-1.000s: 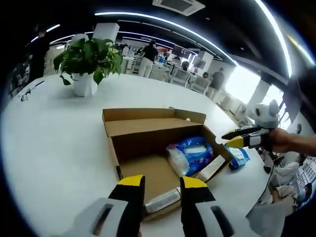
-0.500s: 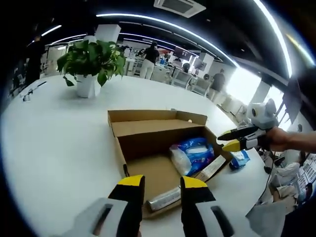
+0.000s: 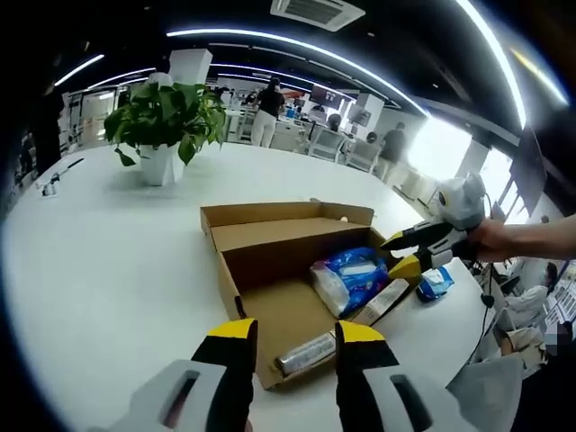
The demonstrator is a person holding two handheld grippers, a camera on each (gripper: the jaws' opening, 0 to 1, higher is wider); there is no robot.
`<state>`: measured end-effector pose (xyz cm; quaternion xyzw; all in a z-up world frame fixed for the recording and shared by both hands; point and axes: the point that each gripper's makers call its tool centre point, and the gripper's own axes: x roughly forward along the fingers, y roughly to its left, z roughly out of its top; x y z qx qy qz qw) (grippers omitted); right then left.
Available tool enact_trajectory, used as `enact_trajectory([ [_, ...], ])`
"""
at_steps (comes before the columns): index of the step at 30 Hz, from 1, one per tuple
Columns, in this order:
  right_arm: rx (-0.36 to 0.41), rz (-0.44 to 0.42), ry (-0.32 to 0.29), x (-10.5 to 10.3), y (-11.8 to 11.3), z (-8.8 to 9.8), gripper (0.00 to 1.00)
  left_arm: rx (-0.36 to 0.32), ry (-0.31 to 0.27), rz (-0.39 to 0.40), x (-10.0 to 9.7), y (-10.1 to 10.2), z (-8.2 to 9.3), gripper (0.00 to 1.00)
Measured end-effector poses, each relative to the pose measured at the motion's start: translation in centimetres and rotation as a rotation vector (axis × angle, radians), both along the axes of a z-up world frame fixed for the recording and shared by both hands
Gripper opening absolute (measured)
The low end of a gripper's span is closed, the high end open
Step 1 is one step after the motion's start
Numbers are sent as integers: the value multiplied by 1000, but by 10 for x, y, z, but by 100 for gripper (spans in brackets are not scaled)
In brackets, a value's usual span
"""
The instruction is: Operate the shoe box by opening the lid, removing the specified soft item, and placing it in the target area until the item is outside and the box remains undamaged.
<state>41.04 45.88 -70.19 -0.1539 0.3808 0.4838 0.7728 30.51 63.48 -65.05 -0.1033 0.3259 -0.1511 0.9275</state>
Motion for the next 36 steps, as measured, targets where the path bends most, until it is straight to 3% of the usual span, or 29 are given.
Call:
enact_trajectory([
  [10, -94, 129, -39, 3, 10, -15, 51, 25, 3, -31, -13, 0, -1, 38],
  [26, -162, 200, -43, -10, 22, -21, 54, 38, -8, -76, -25, -9, 8, 41],
  [36, -217, 258, -40, 4, 26, -40, 52, 44, 0, -72, -34, -8, 11, 41],
])
